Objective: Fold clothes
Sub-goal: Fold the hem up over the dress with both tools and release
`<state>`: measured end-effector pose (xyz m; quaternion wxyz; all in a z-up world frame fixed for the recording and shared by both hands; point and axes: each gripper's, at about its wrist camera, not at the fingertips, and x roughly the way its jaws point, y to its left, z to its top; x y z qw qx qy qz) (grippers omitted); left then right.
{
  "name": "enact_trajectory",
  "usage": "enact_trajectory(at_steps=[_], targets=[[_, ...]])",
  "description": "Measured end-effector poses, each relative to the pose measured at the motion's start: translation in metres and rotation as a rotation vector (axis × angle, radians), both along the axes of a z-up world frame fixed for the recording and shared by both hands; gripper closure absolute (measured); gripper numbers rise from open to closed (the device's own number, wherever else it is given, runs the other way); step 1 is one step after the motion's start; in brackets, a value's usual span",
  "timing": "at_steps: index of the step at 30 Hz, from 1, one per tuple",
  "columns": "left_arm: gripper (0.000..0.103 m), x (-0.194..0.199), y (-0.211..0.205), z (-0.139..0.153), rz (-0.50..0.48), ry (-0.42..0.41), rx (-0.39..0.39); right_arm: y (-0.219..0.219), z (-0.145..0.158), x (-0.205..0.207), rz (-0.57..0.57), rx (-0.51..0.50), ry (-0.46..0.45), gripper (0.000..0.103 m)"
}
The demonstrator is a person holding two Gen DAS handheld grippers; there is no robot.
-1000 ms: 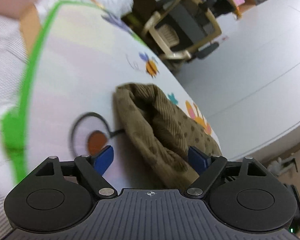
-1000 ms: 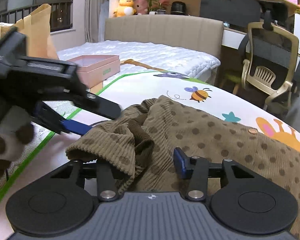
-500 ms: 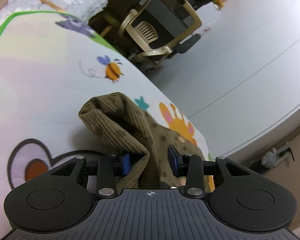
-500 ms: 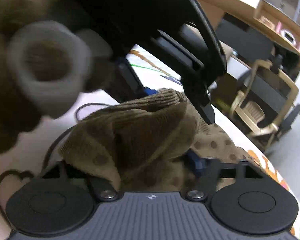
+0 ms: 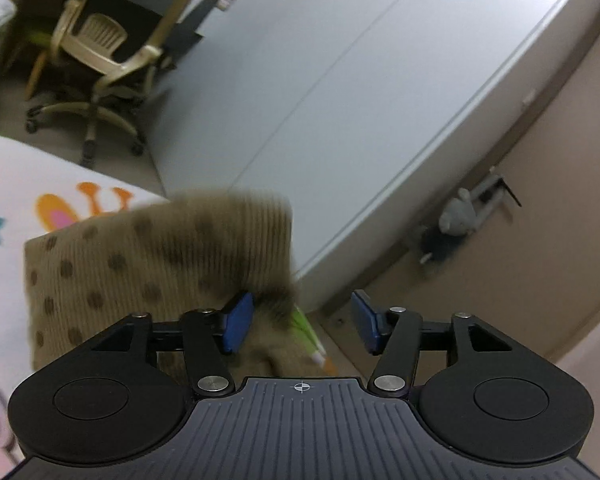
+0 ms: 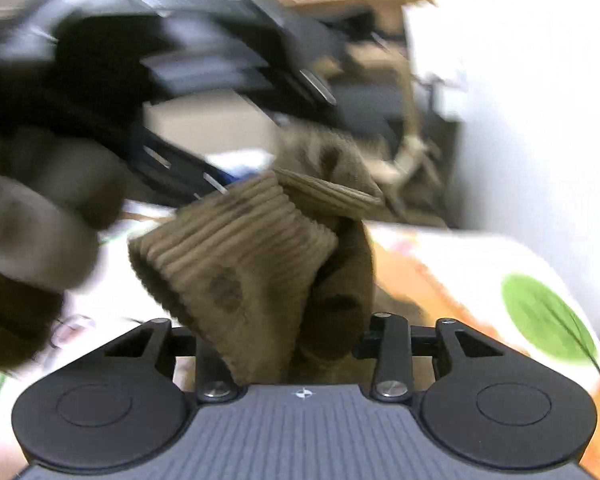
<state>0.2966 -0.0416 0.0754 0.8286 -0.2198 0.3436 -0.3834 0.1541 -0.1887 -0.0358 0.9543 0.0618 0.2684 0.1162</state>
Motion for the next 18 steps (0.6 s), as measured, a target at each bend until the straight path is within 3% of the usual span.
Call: enact_trajectory(at_steps=[2, 5, 7, 11, 14, 16, 18], targets=[[0.026, -0.006, 0.005, 0.003, 0.024, -0.035, 0.022, -0.023, -0.014, 0.004, -0.023, 0.028, 0.053, 0.053], [0.022, -0.017, 0.028, 0.007, 0.114, -0.113, 0.099, -0.046, -0.019, -0.001, -0.028, -0.005, 0.051, 0.031], [0.021, -0.023, 0.047, 0.002, 0.188, -0.150, 0.188, -0.054, -0.011, -0.006, -0.019, -0.033, 0.009, 0.027], [0.021, -0.026, 0.067, -0.023, 0.255, -0.140, 0.294, -0.061, 0.027, -0.016, 0.007, -0.070, -0.152, 0.026], [0.024, -0.016, 0.069, -0.038, 0.277, -0.103, 0.308, -0.055, 0.055, -0.009, 0.045, -0.107, -0.270, 0.034], [0.025, -0.011, 0.062, -0.040, 0.275, -0.100, 0.305, -0.040, 0.072, 0.013, 0.090, -0.113, -0.292, 0.040], [0.025, -0.009, 0.054, -0.039, 0.265, -0.132, 0.325, -0.024, 0.078, 0.049, 0.121, -0.094, -0.245, 0.041]])
